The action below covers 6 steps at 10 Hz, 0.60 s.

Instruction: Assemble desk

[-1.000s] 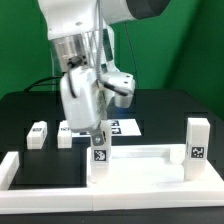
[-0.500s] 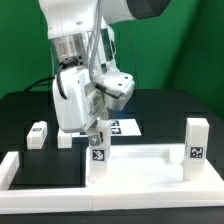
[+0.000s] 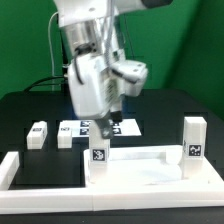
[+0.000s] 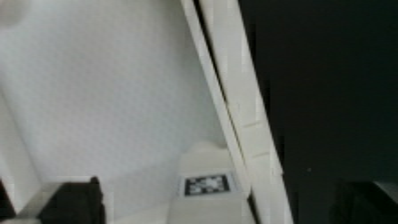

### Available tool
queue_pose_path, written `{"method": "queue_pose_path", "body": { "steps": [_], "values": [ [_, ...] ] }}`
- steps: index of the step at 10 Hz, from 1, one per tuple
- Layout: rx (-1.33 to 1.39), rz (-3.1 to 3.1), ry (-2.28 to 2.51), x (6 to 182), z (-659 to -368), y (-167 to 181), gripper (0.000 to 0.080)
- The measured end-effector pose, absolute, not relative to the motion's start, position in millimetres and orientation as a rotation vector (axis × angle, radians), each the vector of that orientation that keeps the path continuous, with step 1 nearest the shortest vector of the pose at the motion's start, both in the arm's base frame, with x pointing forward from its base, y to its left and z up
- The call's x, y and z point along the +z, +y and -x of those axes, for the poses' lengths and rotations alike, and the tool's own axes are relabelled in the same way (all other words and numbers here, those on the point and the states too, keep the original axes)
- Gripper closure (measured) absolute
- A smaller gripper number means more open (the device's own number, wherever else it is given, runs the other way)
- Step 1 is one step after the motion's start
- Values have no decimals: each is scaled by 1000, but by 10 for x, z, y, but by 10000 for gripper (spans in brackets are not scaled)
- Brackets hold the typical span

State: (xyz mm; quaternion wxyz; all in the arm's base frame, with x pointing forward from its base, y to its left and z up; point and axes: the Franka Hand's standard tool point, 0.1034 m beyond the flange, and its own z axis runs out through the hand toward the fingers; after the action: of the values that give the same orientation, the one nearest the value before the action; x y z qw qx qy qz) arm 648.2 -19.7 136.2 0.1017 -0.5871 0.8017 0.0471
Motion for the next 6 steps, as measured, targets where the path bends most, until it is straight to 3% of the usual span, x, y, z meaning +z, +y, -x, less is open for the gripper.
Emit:
{"method": "queue_pose_path", "body": {
  "steps": [1,6],
  "values": [
    [132,1744,2346,1438,-6501,-105,155],
    [135,1760,2346,1360,-6468,-108,150]
  ]
}}
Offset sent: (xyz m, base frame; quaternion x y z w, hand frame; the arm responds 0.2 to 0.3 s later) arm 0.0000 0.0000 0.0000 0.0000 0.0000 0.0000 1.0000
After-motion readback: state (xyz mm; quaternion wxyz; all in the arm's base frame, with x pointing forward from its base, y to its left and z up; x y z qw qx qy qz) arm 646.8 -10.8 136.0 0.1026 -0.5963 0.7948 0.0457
